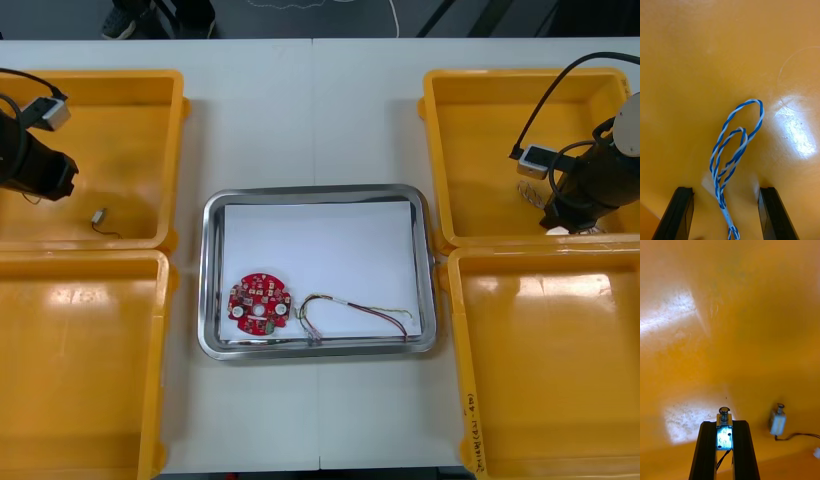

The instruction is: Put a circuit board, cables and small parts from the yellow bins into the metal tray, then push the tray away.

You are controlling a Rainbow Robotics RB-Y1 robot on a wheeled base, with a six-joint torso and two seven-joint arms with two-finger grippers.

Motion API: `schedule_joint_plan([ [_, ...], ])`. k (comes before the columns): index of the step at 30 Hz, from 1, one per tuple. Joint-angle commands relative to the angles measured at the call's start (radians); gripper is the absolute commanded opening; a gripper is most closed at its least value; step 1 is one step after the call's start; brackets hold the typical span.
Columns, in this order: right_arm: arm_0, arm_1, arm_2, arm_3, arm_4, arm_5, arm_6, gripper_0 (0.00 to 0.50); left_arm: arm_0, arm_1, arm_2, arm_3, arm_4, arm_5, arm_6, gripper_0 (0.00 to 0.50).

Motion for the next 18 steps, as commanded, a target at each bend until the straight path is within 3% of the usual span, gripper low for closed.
schedule_joint_plan([
  [1, 0.013, -0.041, 0.012, -0.003, -0.011, -0.012, 0.033, 0.5, -0.039, 0.002, 0.083, -0.146, -0.017, 0.099, 0.169, 0.0],
  [2, 0.013, -0.041, 0.012, -0.003, -0.011, -0.012, 0.035, 0.482, -0.04, 0.002, 0.088, -0.16, -0.018, 0.111, 0.183, 0.0],
  [4, 0.013, -0.041, 0.012, -0.003, -0.013, -0.012, 0.036, 0.295, -0.039, 0.003, 0.097, -0.217, -0.023, 0.169, 0.229, 0.0],
  [5, 0.013, -0.041, 0.012, -0.003, -0.013, -0.012, 0.036, 0.235, -0.039, 0.005, 0.097, -0.232, -0.024, 0.183, 0.241, 0.0],
  [6, 0.013, -0.041, 0.014, -0.003, -0.013, -0.013, 0.036, 0.14, -0.039, 0.006, 0.097, -0.261, -0.024, 0.212, 0.264, 0.0],
  [12, 0.013, -0.041, 0.012, -0.003, -0.014, -0.018, 0.033, 0.0, -0.039, 0.016, 0.106, -0.396, -0.015, 0.346, 0.39, 0.0],
  [18, 0.006, -0.042, 0.012, -0.005, -0.016, -0.02, 0.032, 0.0, -0.039, 0.016, 0.106, -0.51, 0.003, 0.426, 0.5, 0.0],
])
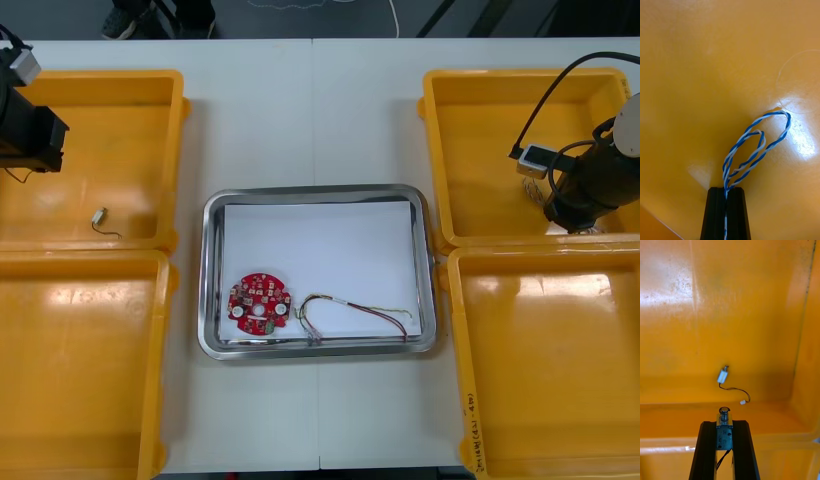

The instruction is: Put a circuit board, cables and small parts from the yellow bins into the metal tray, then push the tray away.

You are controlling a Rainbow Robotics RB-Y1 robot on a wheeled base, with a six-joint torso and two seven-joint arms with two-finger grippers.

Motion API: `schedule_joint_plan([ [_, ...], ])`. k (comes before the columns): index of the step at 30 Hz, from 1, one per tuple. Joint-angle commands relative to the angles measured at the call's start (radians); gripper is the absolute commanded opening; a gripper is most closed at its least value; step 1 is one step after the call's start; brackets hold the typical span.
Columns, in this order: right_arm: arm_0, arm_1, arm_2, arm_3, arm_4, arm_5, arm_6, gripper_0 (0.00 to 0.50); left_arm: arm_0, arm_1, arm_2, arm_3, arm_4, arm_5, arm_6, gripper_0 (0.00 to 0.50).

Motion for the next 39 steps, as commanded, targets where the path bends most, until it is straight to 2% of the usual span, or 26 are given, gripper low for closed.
schedule_joint_plan([
  [1, 0.001, -0.042, 0.012, -0.003, -0.009, -0.01, 0.031, 0.0, -0.038, 0.016, 0.026, -0.105, 0.019, 0.029, 0.022, 0.0],
  [5, -0.016, -0.041, 0.012, -0.003, -0.01, 0.002, 0.03, 0.0, -0.037, 0.016, -0.004, -0.159, 0.04, 0.029, 0.105, 0.0],
  [10, -0.056, -0.042, 0.009, -0.003, -0.01, 0.051, 0.027, 0.0, -0.038, 0.016, -0.066, -0.223, 0.103, 0.029, 0.254, 0.0],
  [16, -0.111, -0.042, 0.006, -0.005, -0.013, 0.101, 0.011, 0.0, -0.041, 0.012, -0.147, -0.294, 0.129, 0.029, 0.387, 0.0],
  [21, -0.156, -0.041, 0.005, -0.003, -0.013, 0.155, -0.015, 0.0, -0.051, -0.023, -0.199, -0.337, 0.134, 0.029, 0.466, 0.0],
  [27, -0.208, -0.041, 0.005, -0.013, -0.02, 0.241, -0.111, 0.0, -0.066, -0.1, -0.264, -0.36, 0.085, 0.029, 0.503, 0.0],
  [33, -0.246, -0.041, 0.001, -0.05, -0.032, 0.35, -0.229, 0.0, -0.081, -0.211, -0.32, -0.36, -0.004, 0.029, 0.521, 0.0],
  [39, -0.246, -0.041, 0.001, -0.102, -0.044, 0.41, -0.34, 0.0, -0.083, -0.294, -0.357, -0.348, -0.09, 0.029, 0.527, 0.0],
])
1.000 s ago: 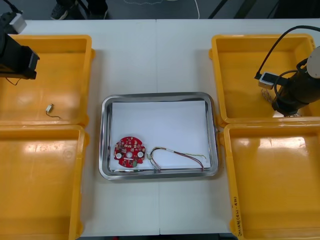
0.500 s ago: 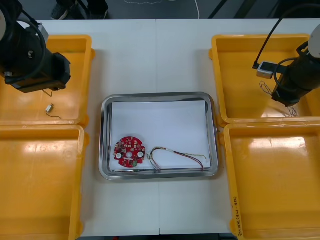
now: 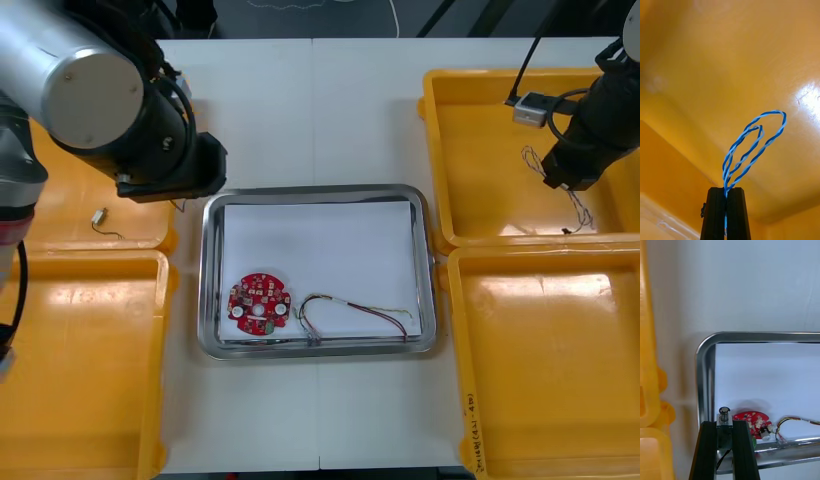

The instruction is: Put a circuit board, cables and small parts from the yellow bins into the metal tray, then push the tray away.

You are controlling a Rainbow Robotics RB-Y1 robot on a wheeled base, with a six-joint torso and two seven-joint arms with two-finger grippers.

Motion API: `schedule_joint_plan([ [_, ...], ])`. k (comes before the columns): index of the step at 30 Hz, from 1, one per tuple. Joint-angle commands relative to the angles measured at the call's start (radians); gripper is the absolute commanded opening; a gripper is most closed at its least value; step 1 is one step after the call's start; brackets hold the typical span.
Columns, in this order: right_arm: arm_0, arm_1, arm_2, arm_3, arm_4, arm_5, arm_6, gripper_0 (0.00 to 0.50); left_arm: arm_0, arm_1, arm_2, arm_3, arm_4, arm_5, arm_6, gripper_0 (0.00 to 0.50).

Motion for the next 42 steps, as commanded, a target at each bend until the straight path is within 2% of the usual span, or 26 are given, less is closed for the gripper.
schedule_joint_plan([
  [1, -0.045, -0.04, 0.001, -0.067, -0.023, 0.04, -0.106, 0.0, -0.05, -0.08, -0.042, -0.009, -0.066, 0.008, -0.019, 0.0],
  [7, -0.045, -0.023, 0.001, -0.139, -0.051, 0.094, -0.206, 0.0, -0.056, -0.099, -0.111, 0.065, -0.095, 0.008, -0.018, 0.0],
  [10, -0.045, 0.003, 0.001, -0.182, -0.06, 0.123, -0.262, 0.0, -0.054, -0.109, -0.139, 0.105, -0.103, -0.004, -0.021, 0.0],
  [15, -0.045, 0.06, 0.001, -0.263, -0.068, 0.16, -0.33, 0.0, -0.056, -0.126, -0.177, 0.185, -0.11, -0.081, -0.03, 0.0],
  [24, -0.045, 0.126, 0.024, -0.334, -0.083, 0.168, -0.341, 0.0, -0.054, -0.142, -0.206, 0.283, -0.113, -0.179, -0.056, 0.0],
  [30, -0.045, 0.137, 0.092, -0.391, -0.086, 0.167, -0.357, 0.0, -0.054, -0.146, -0.226, 0.326, -0.118, -0.207, -0.068, 0.0],
  [42, -0.045, 0.154, 0.098, -0.389, -0.088, 0.168, -0.371, 0.0, -0.053, -0.149, -0.248, 0.372, -0.129, -0.246, -0.082, 0.002],
])
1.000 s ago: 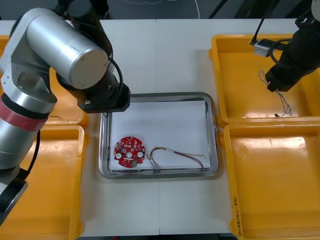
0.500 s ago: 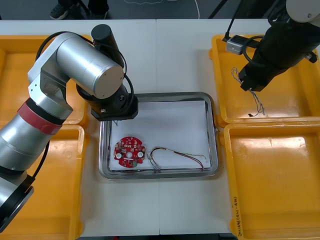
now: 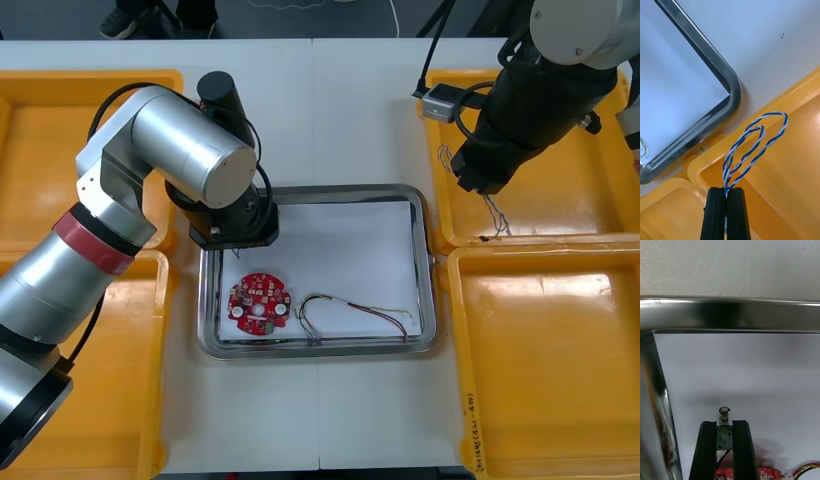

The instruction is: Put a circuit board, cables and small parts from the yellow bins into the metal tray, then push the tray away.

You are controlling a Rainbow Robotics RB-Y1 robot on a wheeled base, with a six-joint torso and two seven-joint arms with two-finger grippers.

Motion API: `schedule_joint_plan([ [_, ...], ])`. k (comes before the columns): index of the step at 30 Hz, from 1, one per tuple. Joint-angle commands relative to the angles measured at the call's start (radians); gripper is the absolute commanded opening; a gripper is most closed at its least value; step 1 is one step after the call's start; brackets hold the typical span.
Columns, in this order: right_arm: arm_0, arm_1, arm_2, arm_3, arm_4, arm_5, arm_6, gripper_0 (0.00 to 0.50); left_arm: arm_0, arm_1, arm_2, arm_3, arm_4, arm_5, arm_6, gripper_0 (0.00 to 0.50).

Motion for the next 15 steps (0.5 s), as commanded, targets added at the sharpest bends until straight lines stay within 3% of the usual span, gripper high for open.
schedule_joint_plan([
  [1, -0.045, 0.015, 0.01, -0.028, -0.005, 0.005, -0.059, 0.0, -0.047, -0.022, -0.011, -0.004, -0.012, -0.012, -0.081, 0.009],
  [3, -0.045, 0.015, 0.015, -0.03, -0.007, 0.005, -0.091, 0.0, -0.047, -0.024, -0.015, -0.004, -0.012, -0.012, -0.082, 0.05],
  [5, -0.045, 0.015, 0.018, -0.028, -0.007, 0.005, -0.116, 0.0, -0.047, -0.022, -0.015, -0.004, -0.012, -0.012, -0.084, 0.134],
  [7, -0.045, 0.015, 0.018, -0.028, -0.007, 0.005, -0.139, 0.0, -0.047, -0.022, -0.015, -0.004, -0.012, -0.012, -0.085, 0.299],
  [8, -0.045, 0.015, 0.019, -0.028, -0.005, 0.005, -0.139, 0.0, -0.047, -0.022, -0.015, -0.004, -0.012, -0.012, -0.085, 0.333],
  [10, -0.045, 0.016, 0.022, -0.028, 0.001, 0.005, -0.143, 0.0, -0.047, -0.022, -0.015, -0.004, -0.013, -0.014, -0.087, 0.48],
  [11, -0.045, 0.015, 0.022, -0.028, 0.001, 0.005, -0.145, 0.0, -0.047, -0.022, -0.015, -0.004, -0.013, -0.015, -0.088, 0.5],
  [15, -0.043, 0.016, 0.024, -0.028, 0.002, 0.005, -0.151, 0.0, -0.049, -0.022, -0.013, -0.006, -0.016, -0.015, -0.091, 0.5],
])
